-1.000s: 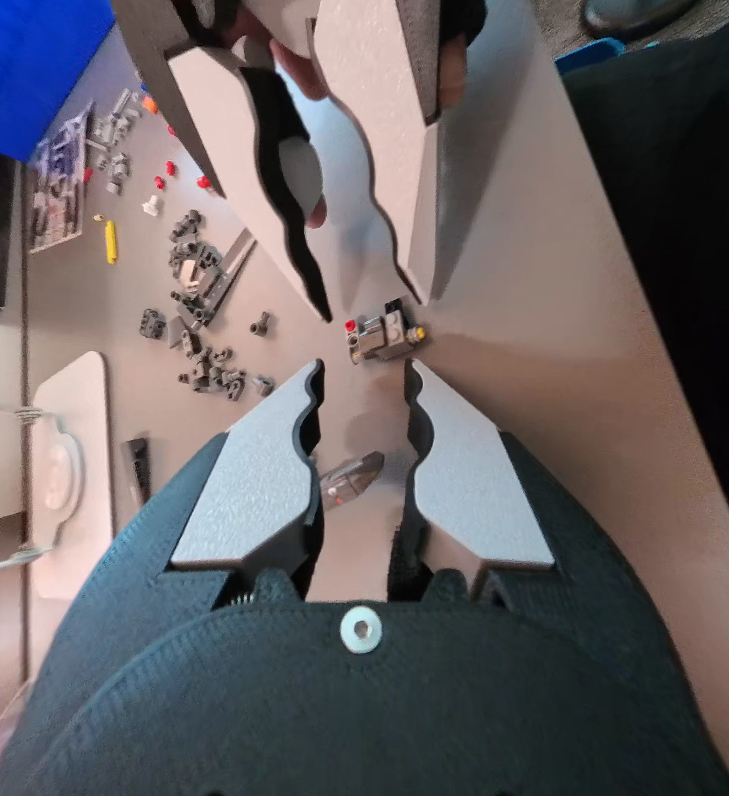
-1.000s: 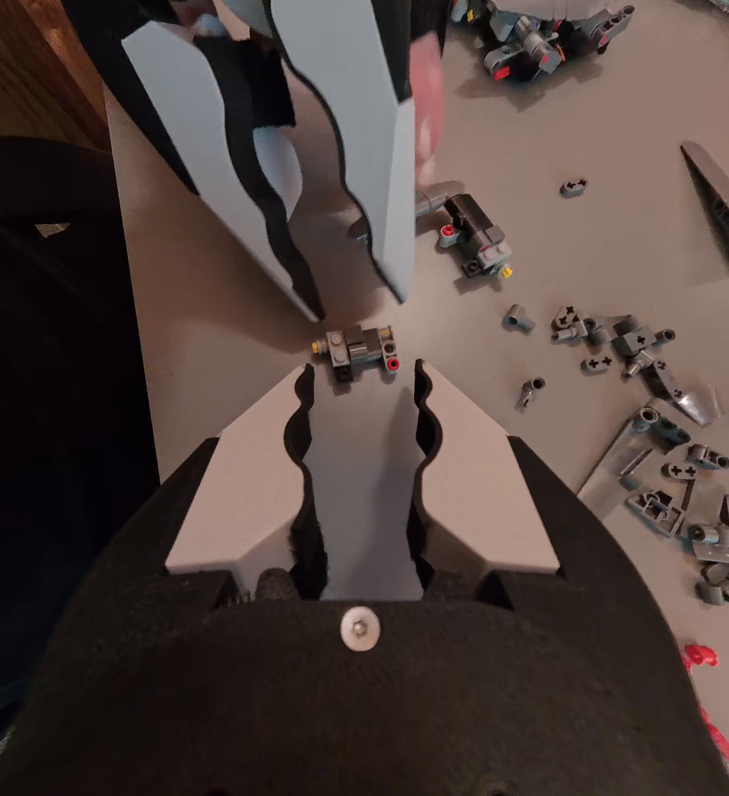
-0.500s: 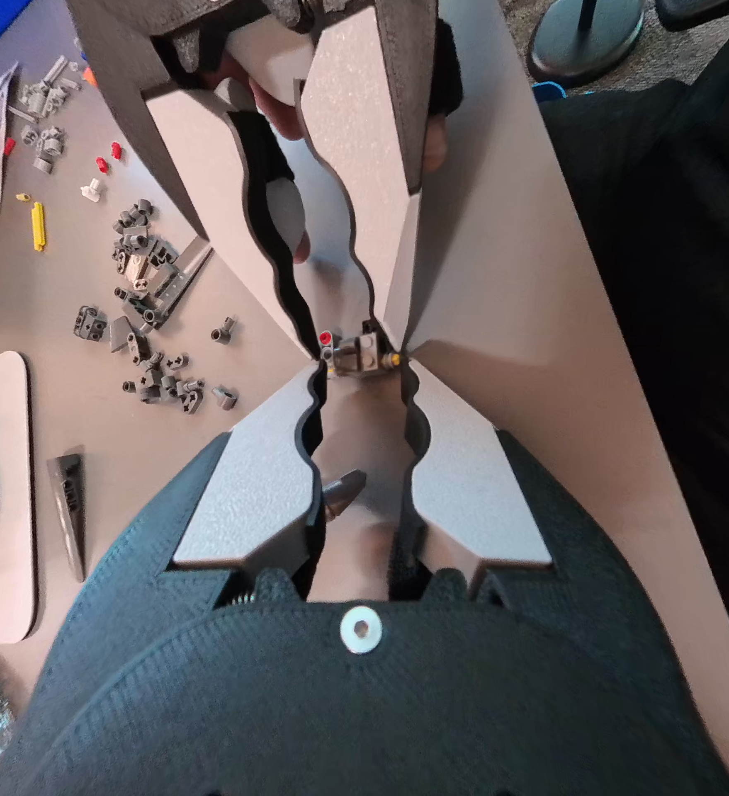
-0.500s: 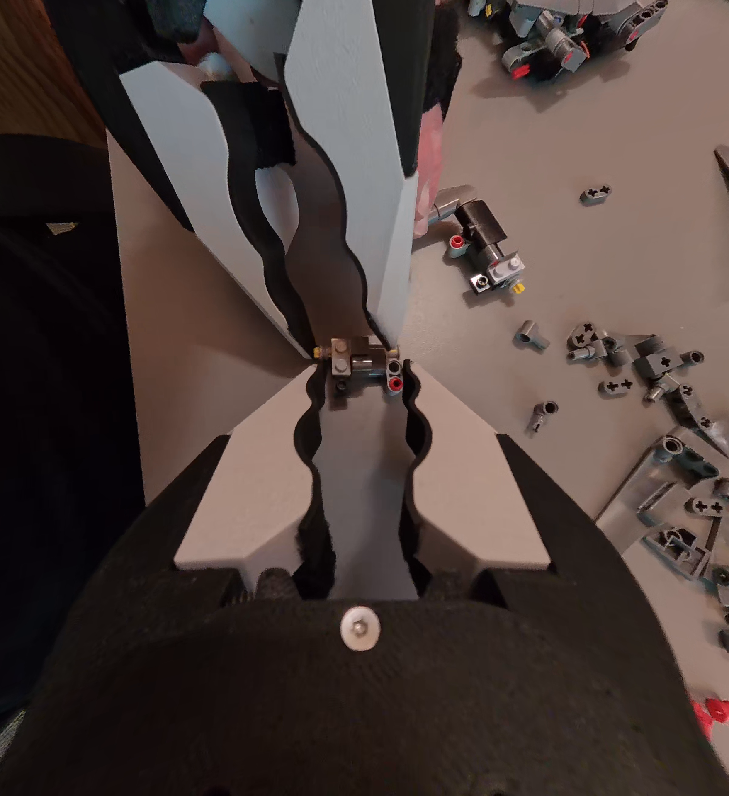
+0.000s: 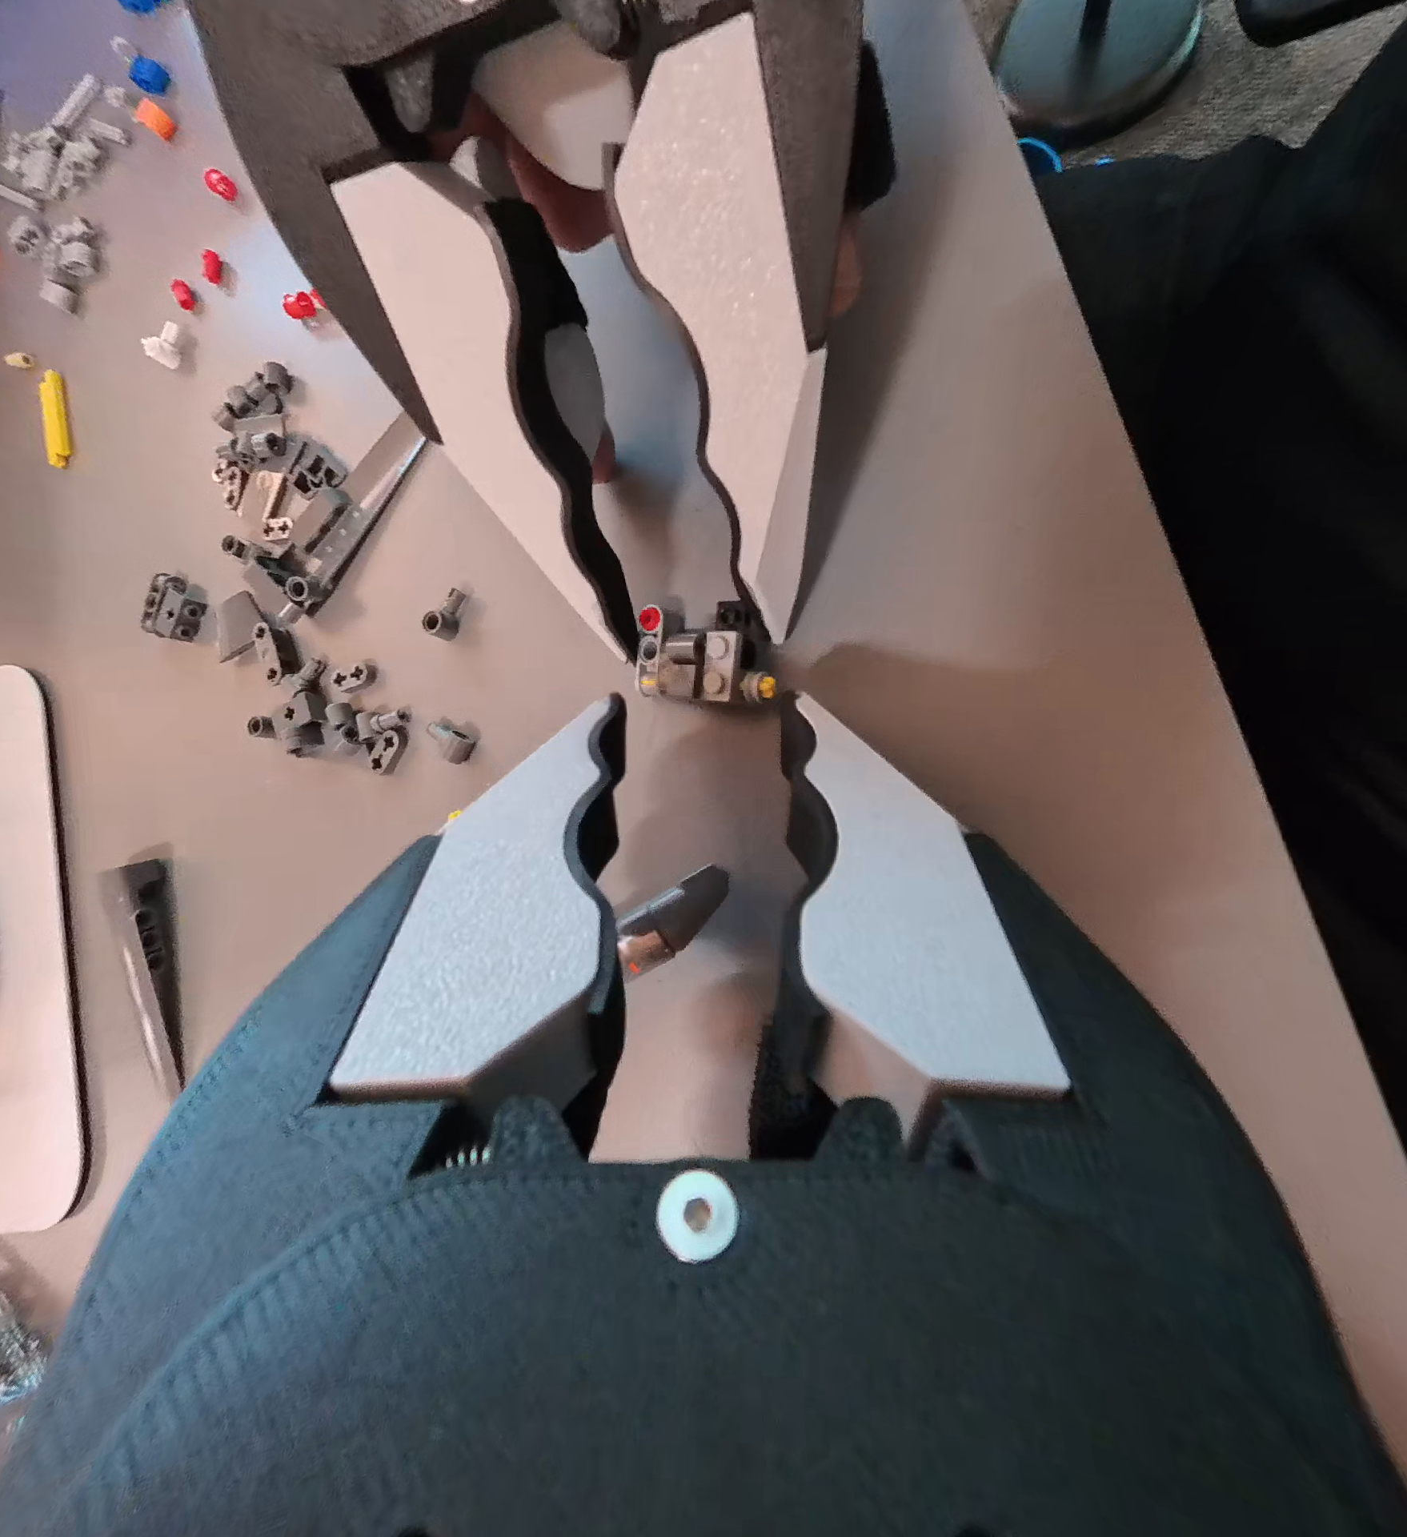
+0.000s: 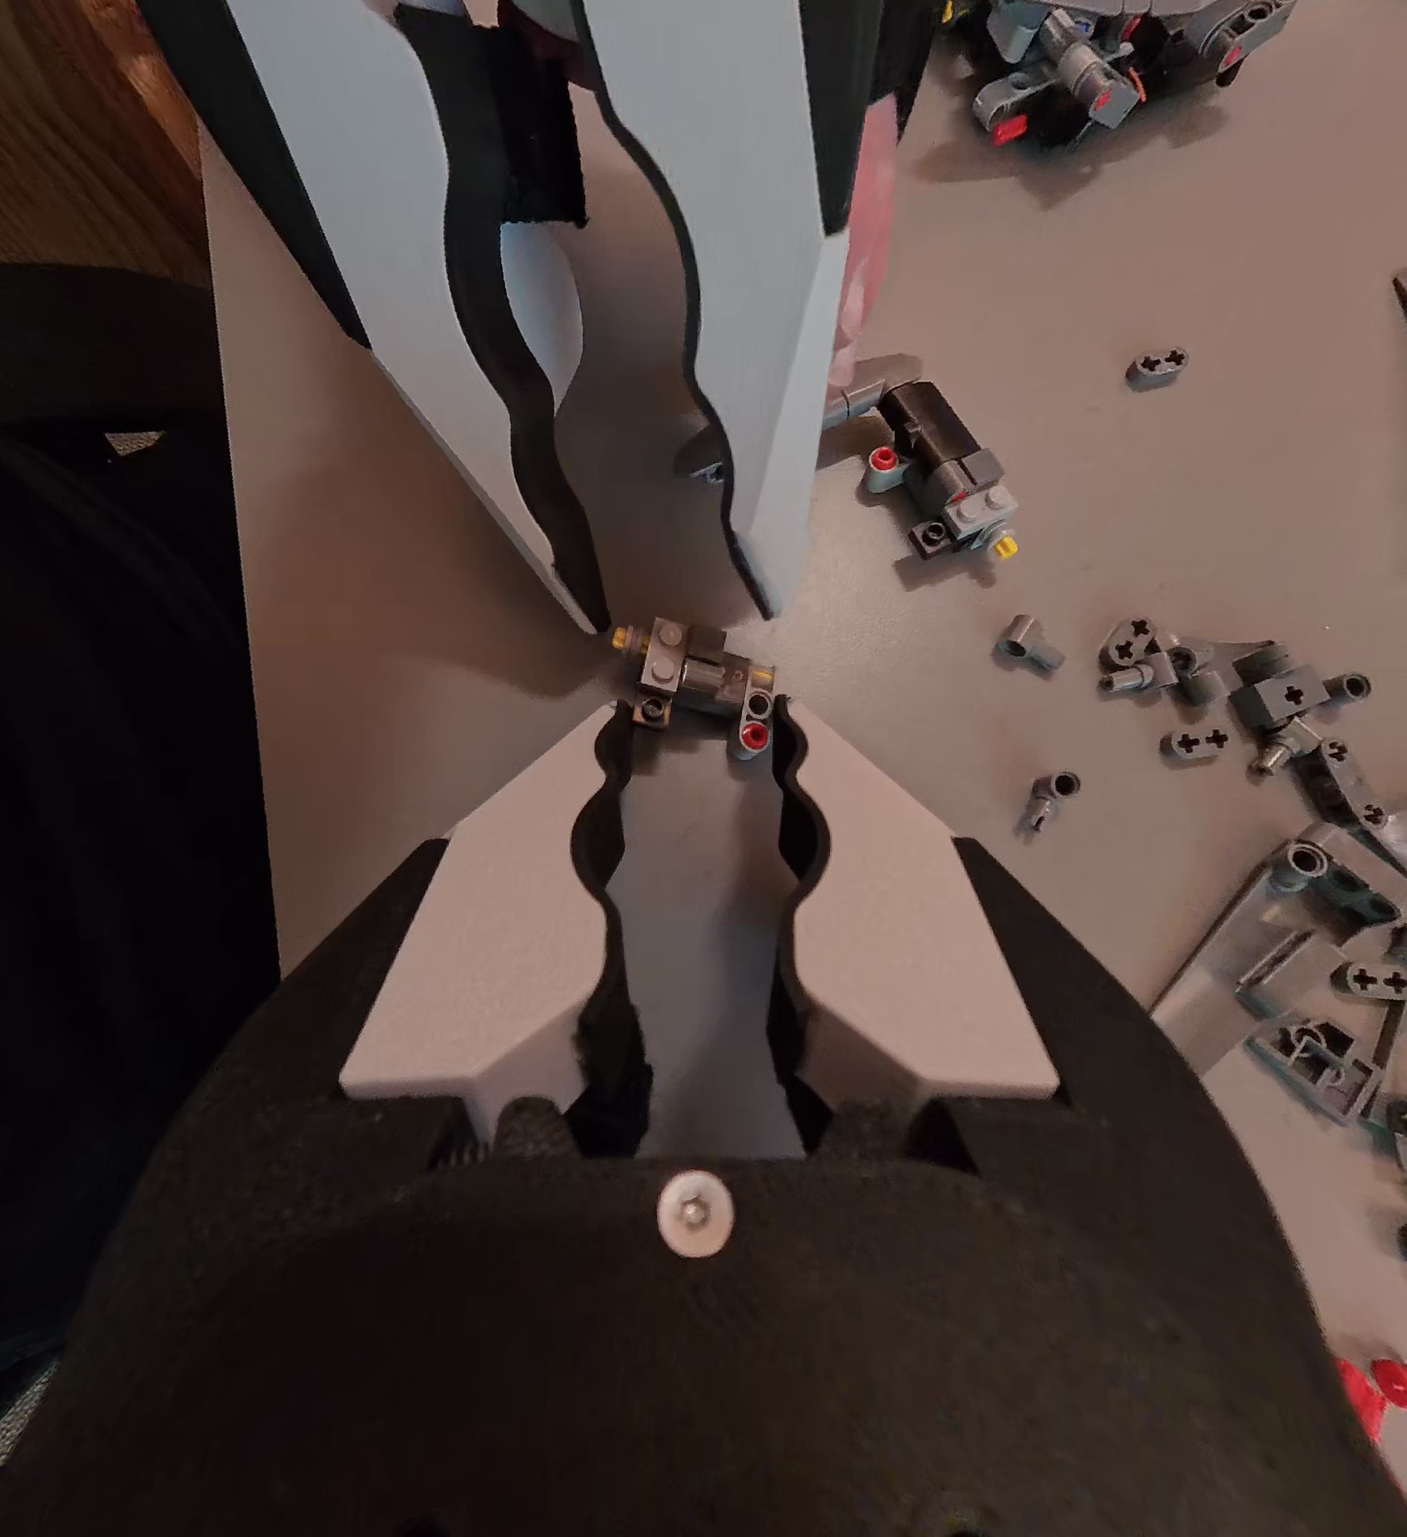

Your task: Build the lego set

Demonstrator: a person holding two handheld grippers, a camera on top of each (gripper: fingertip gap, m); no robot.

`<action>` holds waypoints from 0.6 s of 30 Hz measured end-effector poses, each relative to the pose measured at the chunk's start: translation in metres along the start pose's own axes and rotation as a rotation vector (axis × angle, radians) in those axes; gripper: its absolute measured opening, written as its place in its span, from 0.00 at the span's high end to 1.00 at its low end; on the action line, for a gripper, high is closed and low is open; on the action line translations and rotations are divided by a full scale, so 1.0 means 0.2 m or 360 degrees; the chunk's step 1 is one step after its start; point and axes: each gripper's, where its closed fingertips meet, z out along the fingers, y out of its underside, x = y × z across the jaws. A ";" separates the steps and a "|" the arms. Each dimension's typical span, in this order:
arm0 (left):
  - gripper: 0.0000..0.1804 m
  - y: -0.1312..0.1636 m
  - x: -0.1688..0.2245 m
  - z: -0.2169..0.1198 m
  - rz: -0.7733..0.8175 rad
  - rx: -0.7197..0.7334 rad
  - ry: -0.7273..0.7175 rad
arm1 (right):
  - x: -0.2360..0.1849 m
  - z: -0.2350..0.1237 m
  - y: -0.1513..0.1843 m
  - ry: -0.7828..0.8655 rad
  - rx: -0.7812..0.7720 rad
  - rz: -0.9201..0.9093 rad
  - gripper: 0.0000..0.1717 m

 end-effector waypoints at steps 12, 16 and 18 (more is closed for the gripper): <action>0.83 0.01 0.00 0.03 0.0035 -0.0009 0.0006 | -0.02 -0.03 -0.02 0.0008 -0.0025 -0.0005 0.77; 0.81 0.01 0.00 0.04 0.0014 -0.0004 0.0023 | -0.03 -0.01 -0.03 -0.0001 -0.0032 0.0018 0.78; 0.80 0.01 0.00 0.04 0.0030 -0.0017 0.0022 | -0.03 -0.01 -0.03 0.0007 -0.0035 0.0019 0.78</action>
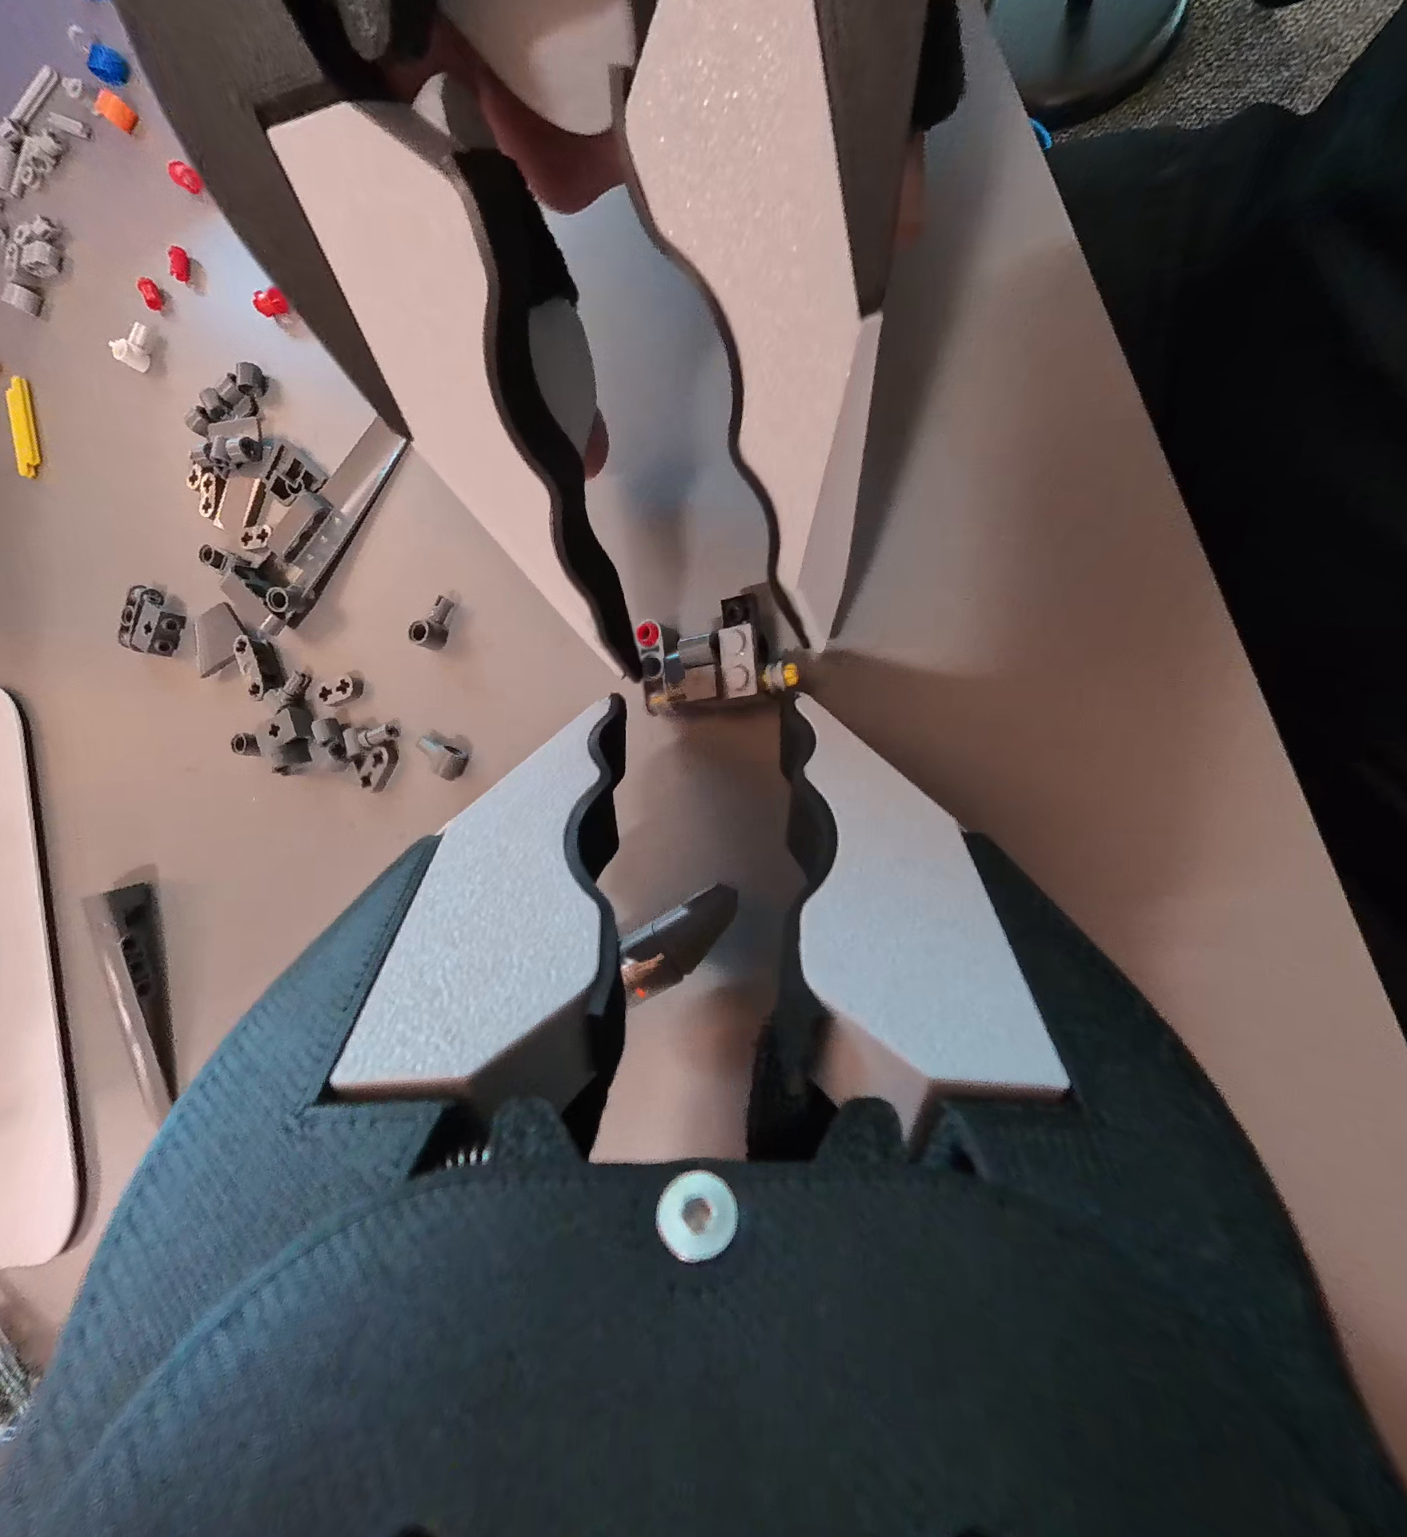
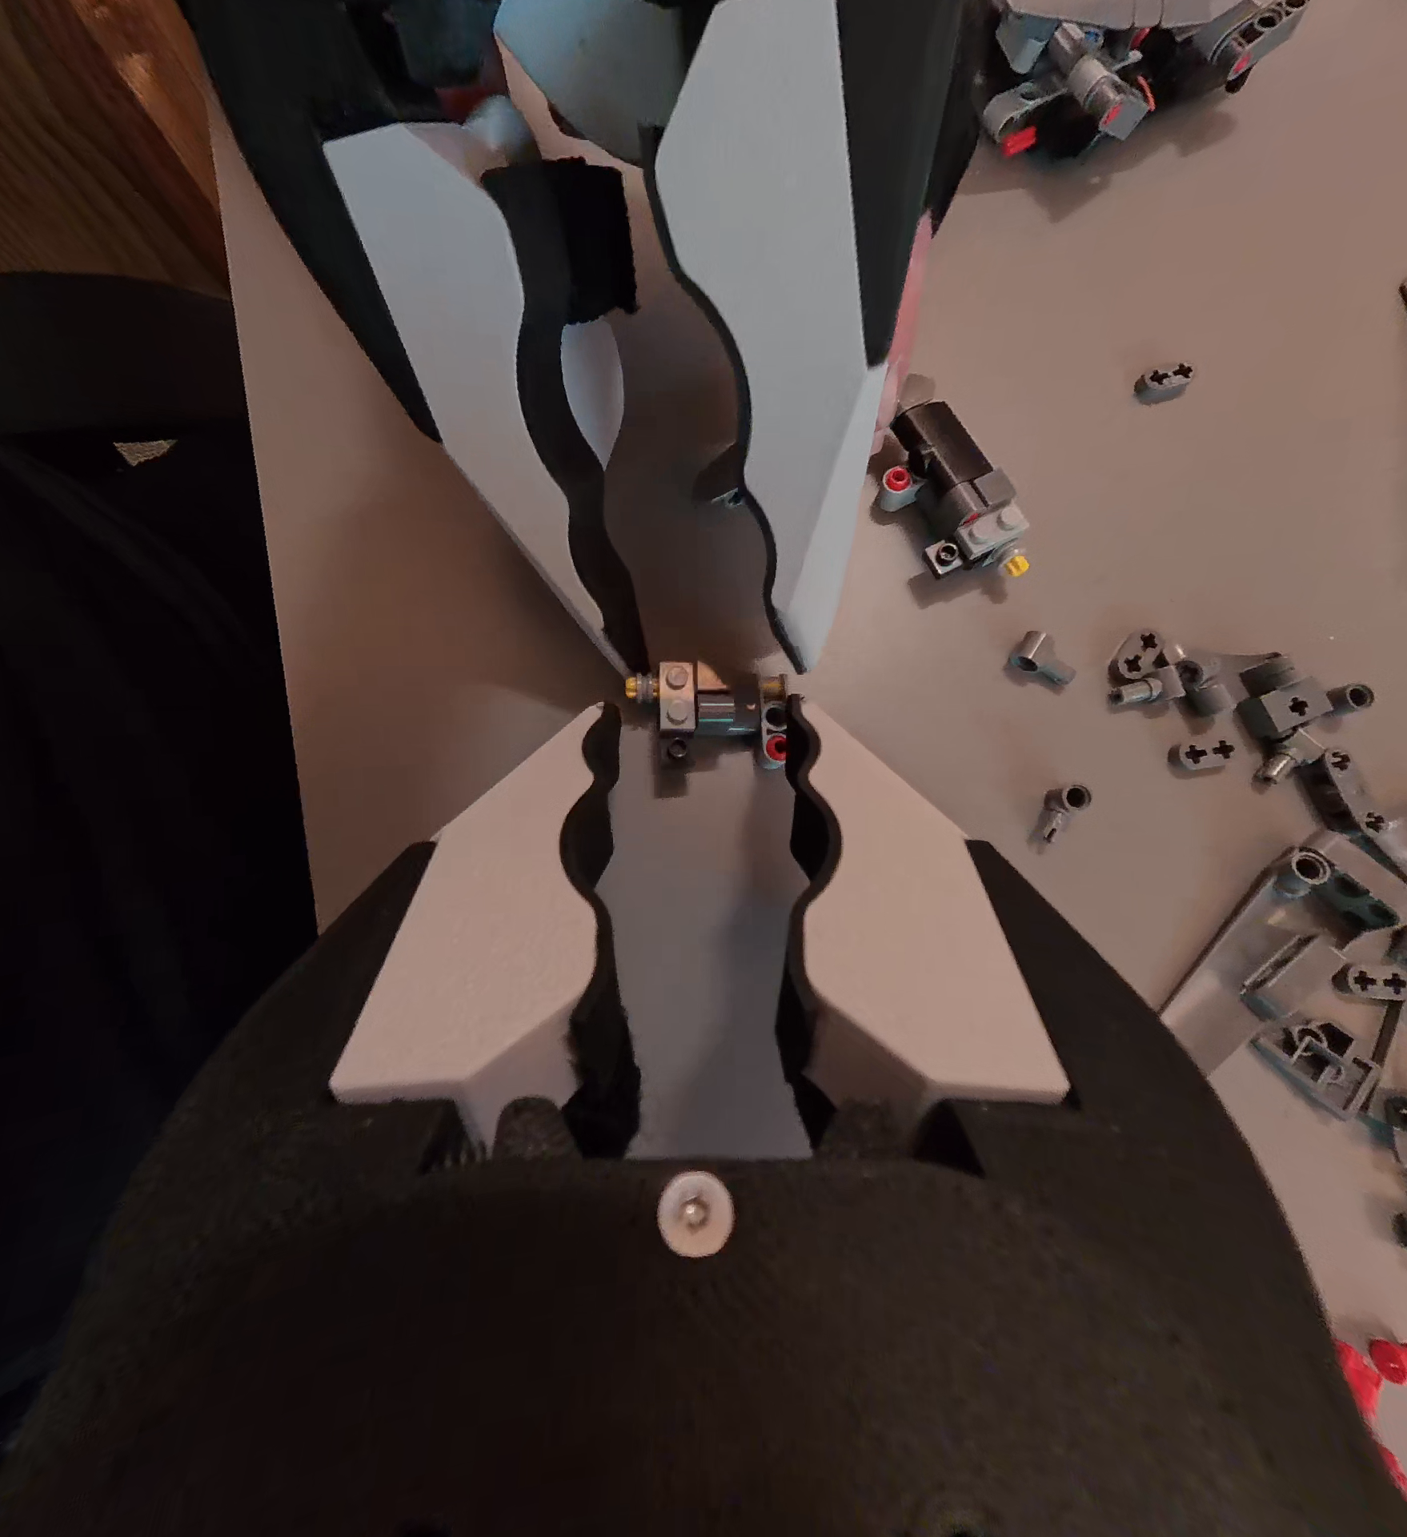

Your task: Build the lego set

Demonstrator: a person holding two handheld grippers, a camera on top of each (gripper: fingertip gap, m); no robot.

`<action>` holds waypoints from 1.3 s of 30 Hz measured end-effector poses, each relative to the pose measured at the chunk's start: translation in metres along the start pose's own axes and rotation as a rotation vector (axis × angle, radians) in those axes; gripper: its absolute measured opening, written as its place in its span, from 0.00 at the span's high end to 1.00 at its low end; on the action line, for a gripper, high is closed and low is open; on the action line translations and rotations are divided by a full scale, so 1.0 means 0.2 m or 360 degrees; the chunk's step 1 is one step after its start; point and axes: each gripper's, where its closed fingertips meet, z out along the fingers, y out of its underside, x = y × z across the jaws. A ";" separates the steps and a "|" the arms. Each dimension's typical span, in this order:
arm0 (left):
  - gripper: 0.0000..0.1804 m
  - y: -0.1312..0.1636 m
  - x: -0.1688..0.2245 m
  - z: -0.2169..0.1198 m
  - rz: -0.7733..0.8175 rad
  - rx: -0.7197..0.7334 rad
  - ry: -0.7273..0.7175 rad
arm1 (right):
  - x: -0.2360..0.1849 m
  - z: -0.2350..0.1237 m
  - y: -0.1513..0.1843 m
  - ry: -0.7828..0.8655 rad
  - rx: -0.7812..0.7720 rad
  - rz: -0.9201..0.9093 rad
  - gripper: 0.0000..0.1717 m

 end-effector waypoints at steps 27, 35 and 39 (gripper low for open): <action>0.80 -0.01 0.01 0.01 -0.0040 -0.0021 0.0102 | 0.01 0.02 0.02 0.0004 -0.0032 -0.0001 0.81; 0.83 -0.01 0.03 0.01 -0.0039 -0.0028 0.0174 | 0.01 0.02 0.02 -0.0008 -0.0029 0.0004 0.81; 0.84 -0.02 0.03 0.02 -0.0026 -0.0042 0.0195 | 0.01 0.02 0.02 -0.0018 -0.0029 -0.0005 0.81</action>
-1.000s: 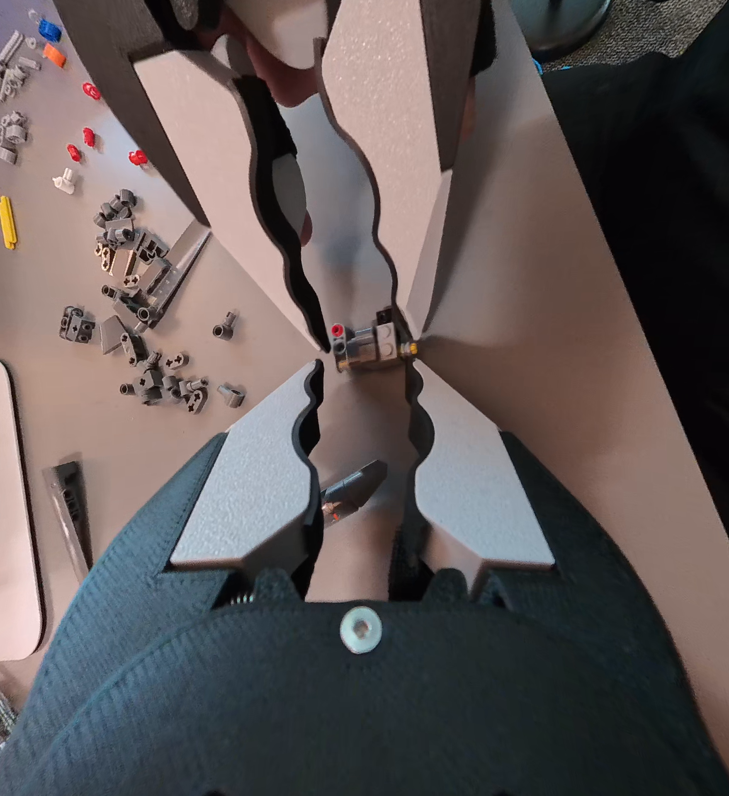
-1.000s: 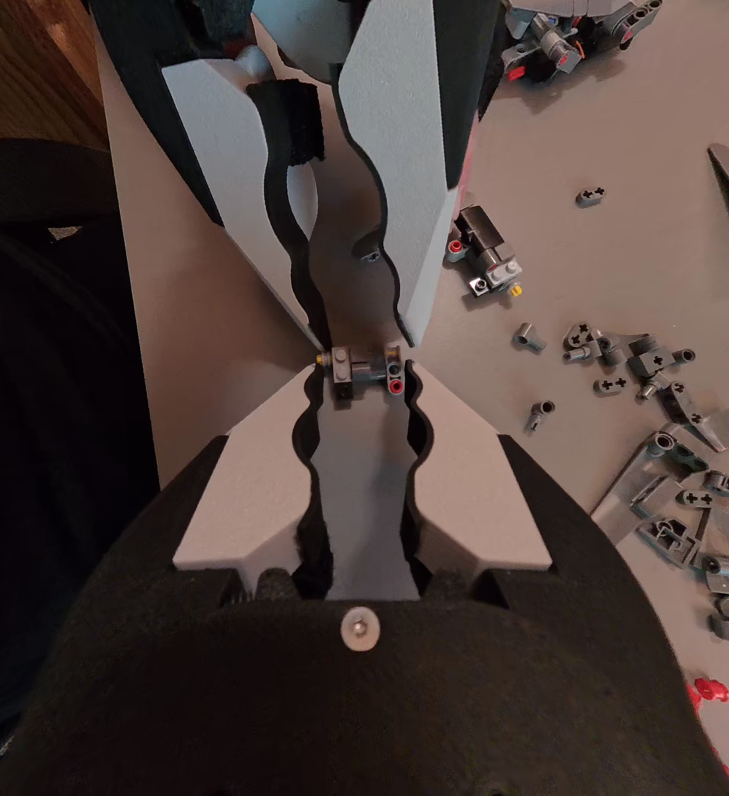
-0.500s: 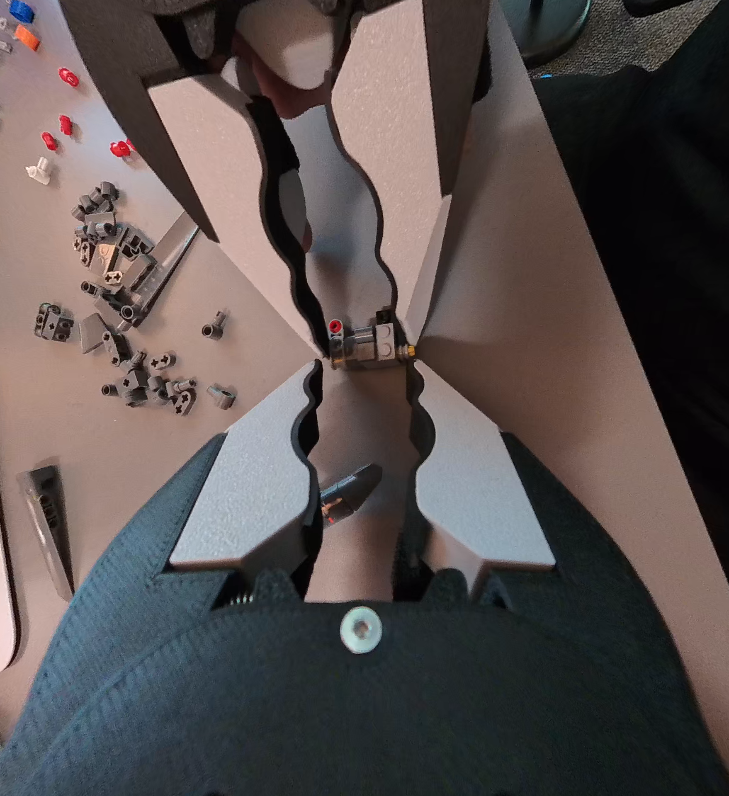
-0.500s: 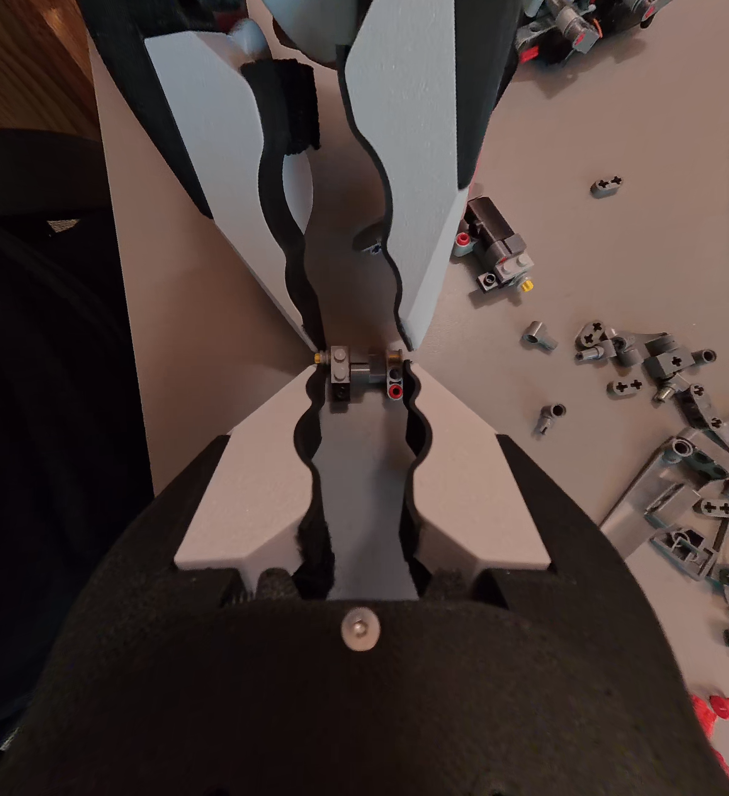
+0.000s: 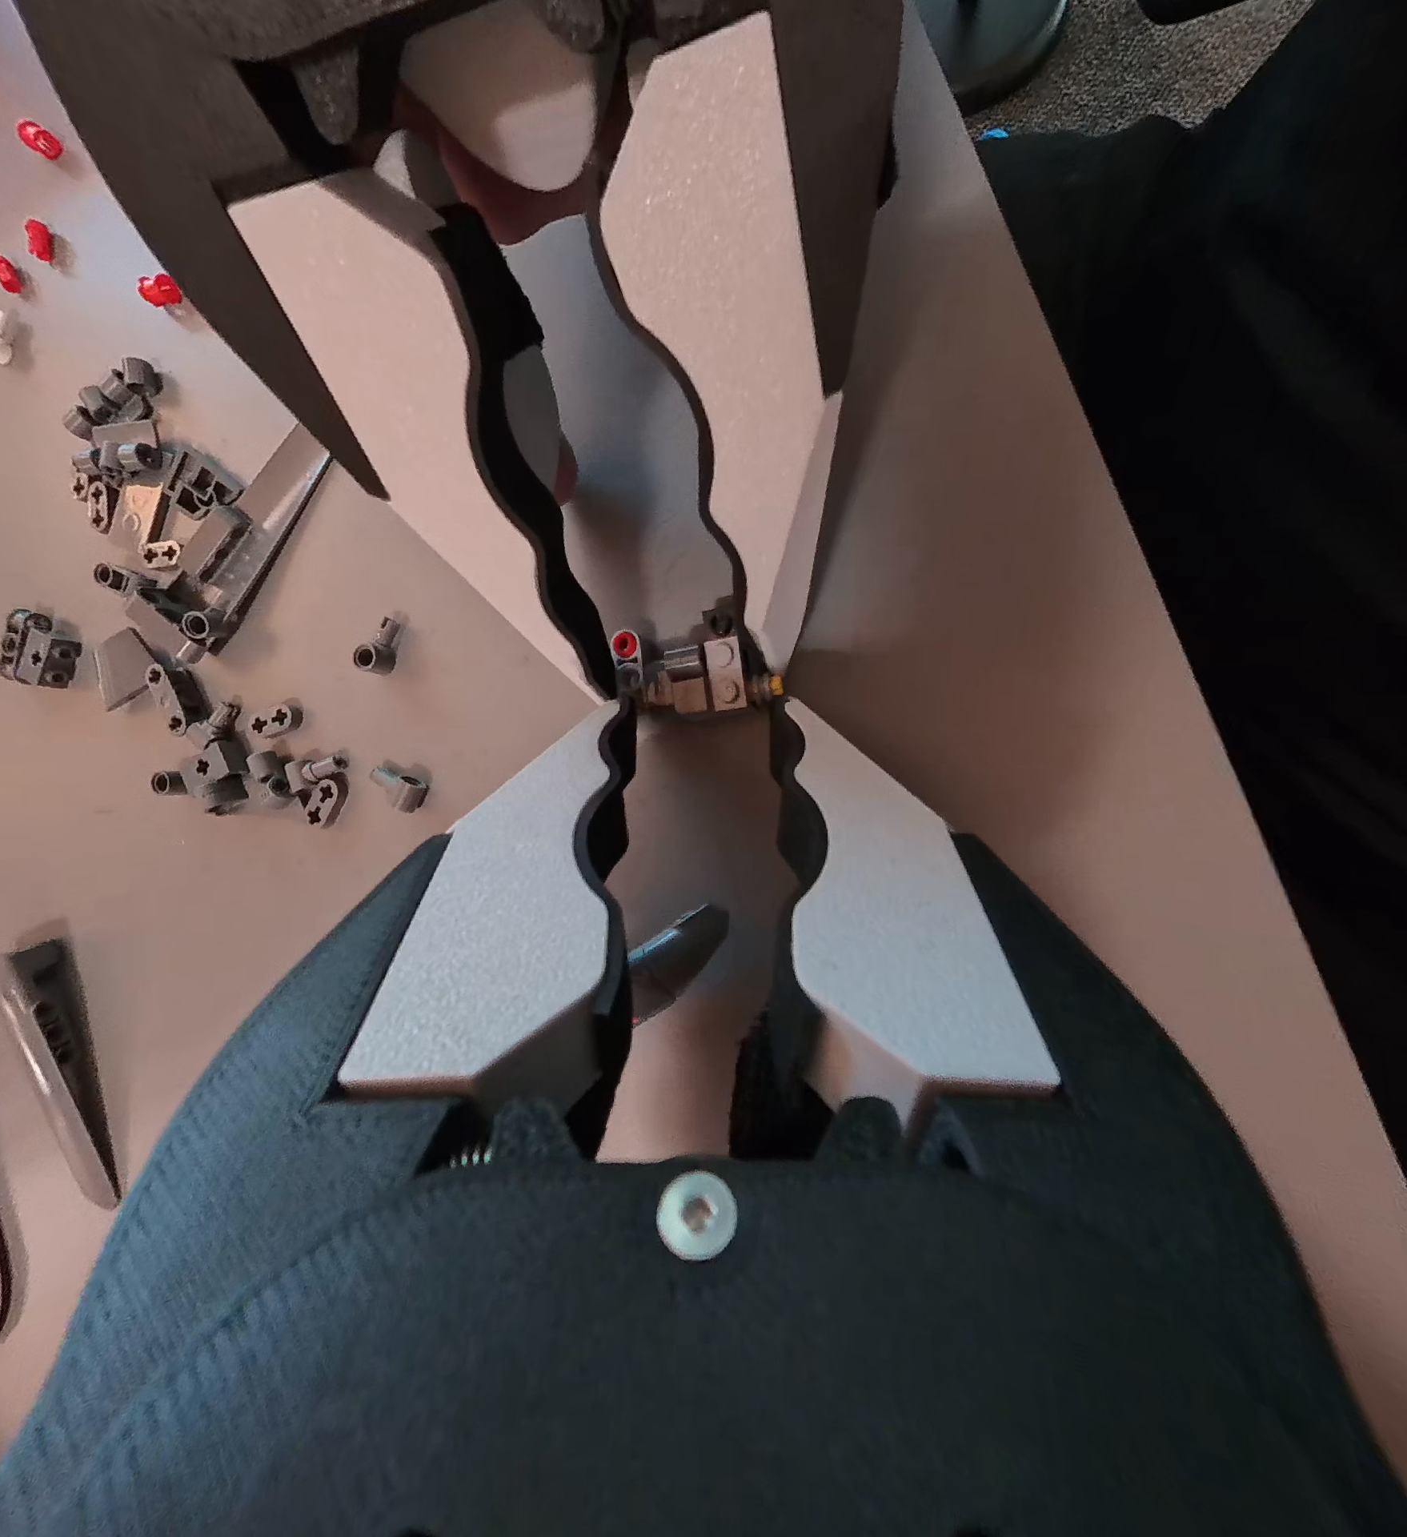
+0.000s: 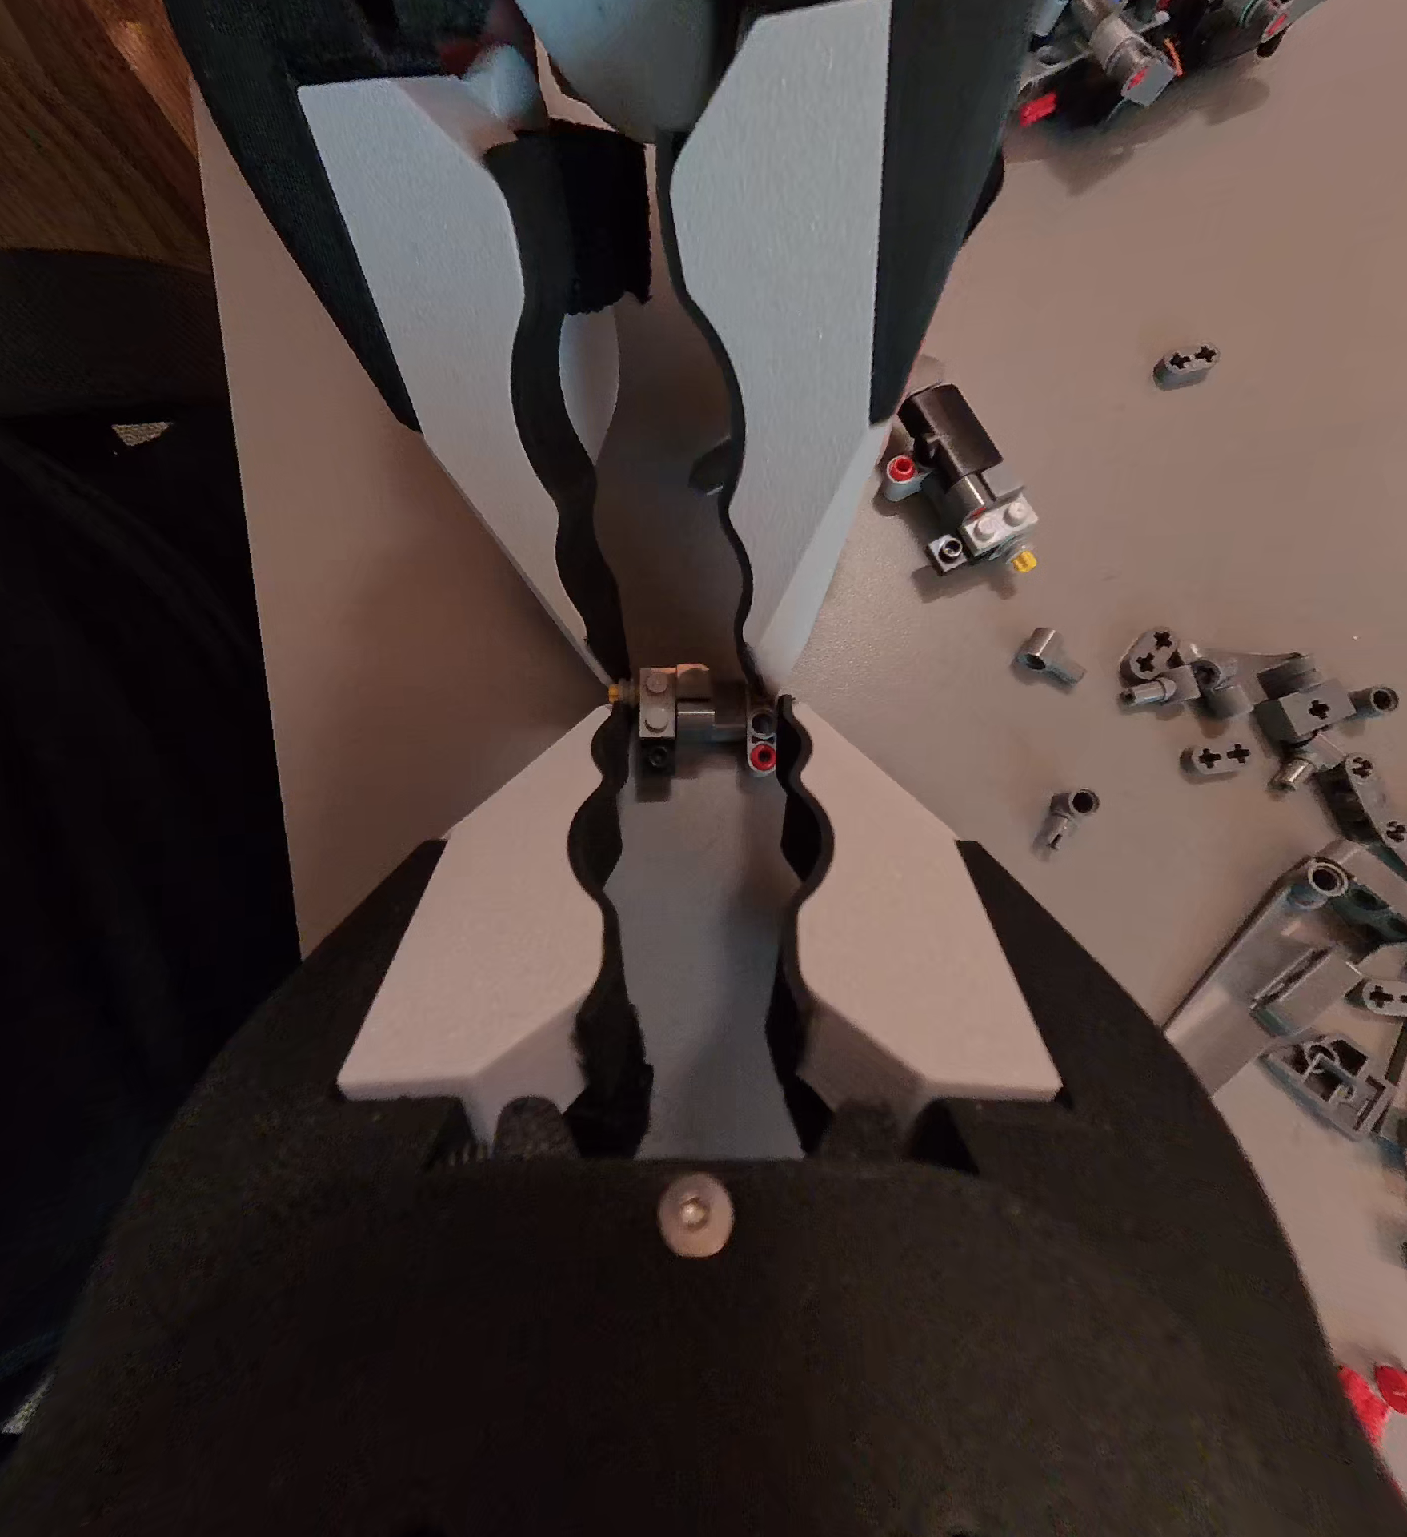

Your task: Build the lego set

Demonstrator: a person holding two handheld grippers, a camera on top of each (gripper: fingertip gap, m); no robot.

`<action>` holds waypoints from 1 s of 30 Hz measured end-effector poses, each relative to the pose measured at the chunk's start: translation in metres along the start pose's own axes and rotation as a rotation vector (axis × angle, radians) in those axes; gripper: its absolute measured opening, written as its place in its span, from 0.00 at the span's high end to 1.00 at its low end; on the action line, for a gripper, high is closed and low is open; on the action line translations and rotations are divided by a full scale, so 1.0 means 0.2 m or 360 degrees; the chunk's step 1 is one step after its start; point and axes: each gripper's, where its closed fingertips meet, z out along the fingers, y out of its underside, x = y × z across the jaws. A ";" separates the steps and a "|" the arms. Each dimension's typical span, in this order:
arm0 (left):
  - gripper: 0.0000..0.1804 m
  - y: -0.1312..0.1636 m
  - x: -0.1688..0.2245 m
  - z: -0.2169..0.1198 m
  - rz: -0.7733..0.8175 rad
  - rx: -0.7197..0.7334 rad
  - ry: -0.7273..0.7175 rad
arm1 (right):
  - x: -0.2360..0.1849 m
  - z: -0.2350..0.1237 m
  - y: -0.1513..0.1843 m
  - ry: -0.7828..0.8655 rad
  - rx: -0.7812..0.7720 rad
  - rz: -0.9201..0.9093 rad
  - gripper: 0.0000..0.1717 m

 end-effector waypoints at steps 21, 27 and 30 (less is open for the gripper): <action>0.85 0.00 -0.03 0.00 0.0065 -0.0035 -0.0055 | 0.03 -0.01 0.01 0.0058 0.0037 0.0029 0.81; 0.79 -0.03 -0.04 -0.08 0.0014 0.0053 -0.0162 | 0.04 -0.06 0.00 0.0106 0.0063 0.0009 0.77; 0.79 -0.01 -0.03 -0.13 -0.0008 0.0048 -0.0245 | 0.04 -0.08 0.02 0.0108 0.0015 -0.0036 0.79</action>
